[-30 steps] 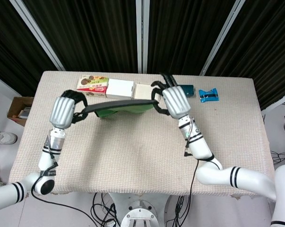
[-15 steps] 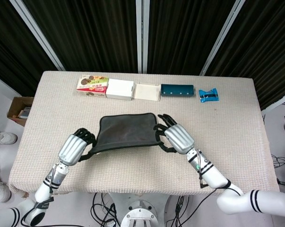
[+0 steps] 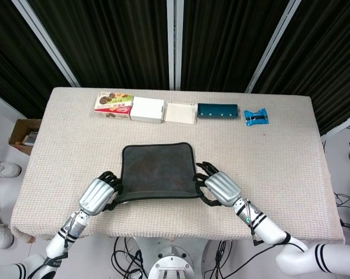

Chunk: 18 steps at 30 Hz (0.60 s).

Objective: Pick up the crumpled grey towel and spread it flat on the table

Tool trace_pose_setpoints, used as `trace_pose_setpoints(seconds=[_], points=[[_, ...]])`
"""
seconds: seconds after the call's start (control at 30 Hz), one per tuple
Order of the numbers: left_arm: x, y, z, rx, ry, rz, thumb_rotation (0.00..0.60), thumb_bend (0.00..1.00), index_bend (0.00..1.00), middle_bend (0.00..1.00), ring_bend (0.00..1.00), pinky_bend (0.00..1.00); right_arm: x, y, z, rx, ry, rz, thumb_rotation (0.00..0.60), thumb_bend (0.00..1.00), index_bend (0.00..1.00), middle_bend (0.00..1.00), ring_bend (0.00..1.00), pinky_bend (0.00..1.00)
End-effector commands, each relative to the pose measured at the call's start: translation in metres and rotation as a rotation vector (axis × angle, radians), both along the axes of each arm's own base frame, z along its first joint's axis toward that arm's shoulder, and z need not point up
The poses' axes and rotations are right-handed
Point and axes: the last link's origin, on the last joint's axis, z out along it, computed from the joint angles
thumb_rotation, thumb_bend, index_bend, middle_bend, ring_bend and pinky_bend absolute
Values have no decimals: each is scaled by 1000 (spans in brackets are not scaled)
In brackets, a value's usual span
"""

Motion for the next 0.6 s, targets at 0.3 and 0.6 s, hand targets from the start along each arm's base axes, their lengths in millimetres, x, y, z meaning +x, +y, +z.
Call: trace_pose_setpoints(seconds=[0.3,0.6], points=[[-6,-9,-20,-76,139,19,600,428,606,374,319,254,-22,26,-48,51,56,27,600,240,538,180,0,0],[-7,-22,-22,-117,261,72,600,209,253,214,218,240,-28,39,-50,43,74,57,600,69,239,102,0,0]])
